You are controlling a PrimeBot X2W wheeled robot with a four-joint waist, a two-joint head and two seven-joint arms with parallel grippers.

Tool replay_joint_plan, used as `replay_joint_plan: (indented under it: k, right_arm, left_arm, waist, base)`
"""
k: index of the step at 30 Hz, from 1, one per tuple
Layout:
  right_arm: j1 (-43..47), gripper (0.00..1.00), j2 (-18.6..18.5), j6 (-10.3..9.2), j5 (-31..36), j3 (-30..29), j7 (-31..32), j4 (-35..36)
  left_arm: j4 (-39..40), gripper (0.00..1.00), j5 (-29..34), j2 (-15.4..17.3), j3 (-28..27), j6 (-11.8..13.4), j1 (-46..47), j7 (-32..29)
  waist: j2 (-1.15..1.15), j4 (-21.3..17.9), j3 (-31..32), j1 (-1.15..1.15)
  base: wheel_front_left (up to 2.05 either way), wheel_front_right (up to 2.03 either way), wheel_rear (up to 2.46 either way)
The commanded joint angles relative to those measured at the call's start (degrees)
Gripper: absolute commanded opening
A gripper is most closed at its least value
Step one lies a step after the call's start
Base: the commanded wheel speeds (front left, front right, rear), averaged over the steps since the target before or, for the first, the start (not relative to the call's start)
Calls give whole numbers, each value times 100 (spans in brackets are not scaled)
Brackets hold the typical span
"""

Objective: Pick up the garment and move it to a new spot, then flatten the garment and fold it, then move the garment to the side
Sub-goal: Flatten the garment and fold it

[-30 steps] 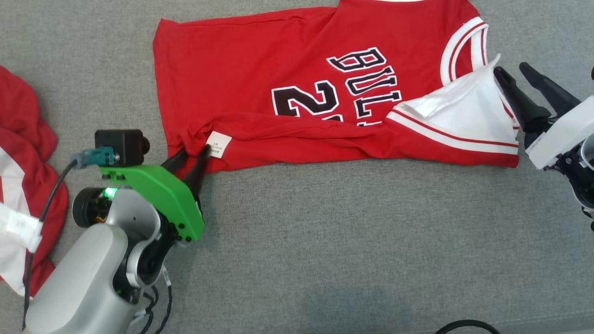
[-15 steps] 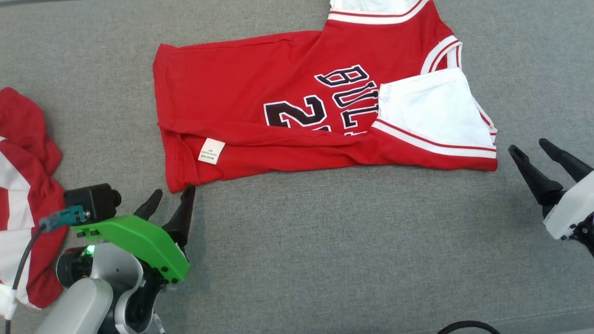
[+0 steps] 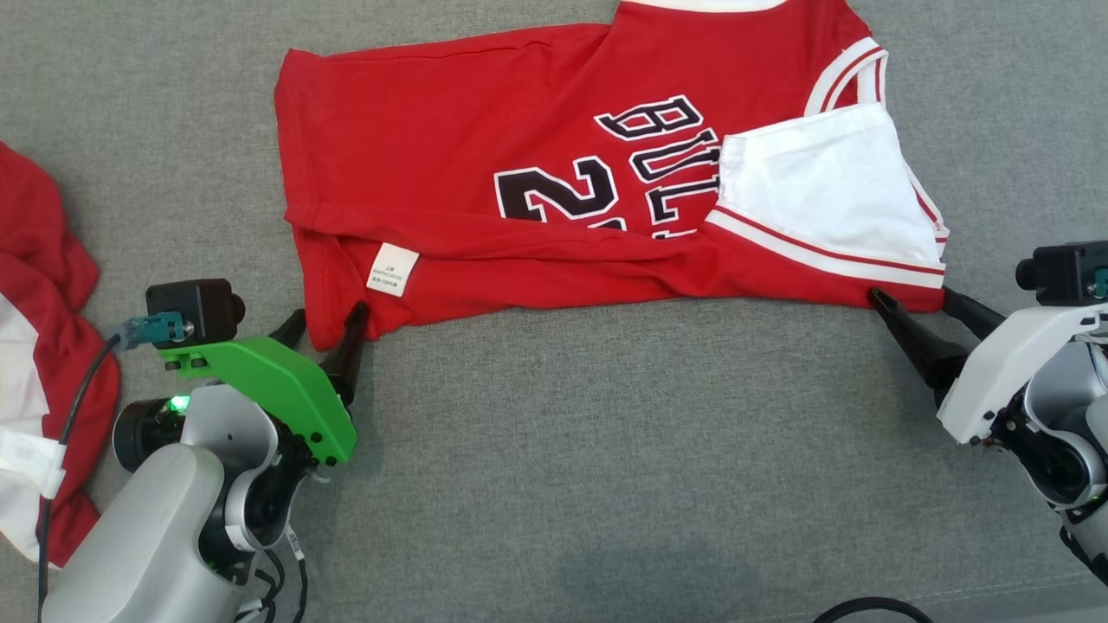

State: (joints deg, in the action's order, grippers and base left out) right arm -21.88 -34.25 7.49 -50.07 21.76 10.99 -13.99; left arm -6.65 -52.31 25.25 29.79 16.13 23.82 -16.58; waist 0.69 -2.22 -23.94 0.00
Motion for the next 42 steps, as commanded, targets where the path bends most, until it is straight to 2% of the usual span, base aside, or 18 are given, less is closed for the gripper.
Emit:
replay_joint_plan:
  k: [1,2,3,4,5,8,12,17,21,25,28,33,34,35,36,38,42]
  right_arm:
    - [-42,100,94,0,8,34,108,-42]
    - [-62,100,108,1,31,31,174,-42]
    - [-80,100,121,1,30,54,262,-32]
    - [-137,48,157,1,-2,79,412,-5]
    - [-171,0,168,1,-10,71,452,14]
    - [-220,0,103,1,-82,122,657,89]
    - [-235,0,-192,-1,-343,29,951,266]
    - [74,0,-959,-2,-1026,-192,1562,739]
    - [388,0,-1391,-3,-1413,-450,1886,928]
    - [1029,0,-1761,-5,-1771,-776,2089,1135]
    - [1521,0,-1713,-6,-1859,-945,1932,1219]
    - [1949,0,-1438,-5,-1581,-932,1555,1135]
    - [2001,34,-1391,-5,-1494,-901,1487,1119]
    - [2027,75,-1368,-5,-1382,-898,1419,1093]
    - [2038,100,-1365,-5,-1312,-925,1373,1096]
    - [2007,100,-1418,-4,-1235,-1067,1301,1219]
    - [1778,100,-1654,-2,-1360,-1553,1298,1644]
  left_arm:
    - [-153,100,78,-6,37,-25,29,-54]
    - [-215,100,35,-33,53,-42,43,-85]
    - [-276,68,17,-38,95,-92,68,-132]
    - [-350,0,-39,-62,205,-217,75,-253]
    - [-386,0,-83,-67,274,-303,63,-352]
    - [-435,0,-169,-56,331,-450,50,-451]
    - [-251,0,-402,129,176,-659,-60,-523]
    - [612,0,-677,632,51,-884,-351,-817]
    - [1296,0,-801,943,1,-829,-732,-996]
    - [2074,0,-910,1269,-62,-635,-1345,-1041]
    - [2367,0,-936,1338,-36,-468,-1873,-911]
    - [2221,0,-886,1028,106,-390,-2342,-537]
    - [2157,18,-866,946,188,-409,-2398,-493]
    - [2114,81,-827,893,240,-435,-2433,-433]
    - [2089,100,-786,851,259,-453,-2434,-363]
    - [2159,100,-686,825,282,-480,-2441,-265]
    - [2516,100,-443,957,66,-299,-2184,-83]
  waist:
    - [-69,10,-9,0]
    - [-69,19,-12,0]
    - [-69,28,-13,0]
    - [-69,44,-15,0]
    - [-69,53,-12,0]
    - [-69,82,6,0]
    - [-69,112,128,0]
    - [-69,136,347,0]
    - [-69,120,435,0]
    - [-69,93,481,0]
    - [-69,48,456,0]
    - [-69,28,380,0]
    - [-69,29,375,0]
    - [-69,30,372,0]
    - [-69,34,367,0]
    - [-69,52,333,0]
    - [-69,127,193,0]
  base:
    - [0,0,0]
    - [0,0,0]
    - [0,0,0]
    - [0,0,0]
    - [0,0,0]
    - [0,0,0]
    - [0,0,0]
    - [0,0,0]
    - [0,0,0]
    - [0,0,0]
    - [0,0,0]
    - [0,0,0]
    - [0,0,0]
    - [0,0,0]
    - [0,0,0]
    - [0,0,0]
    - [0,0,0]
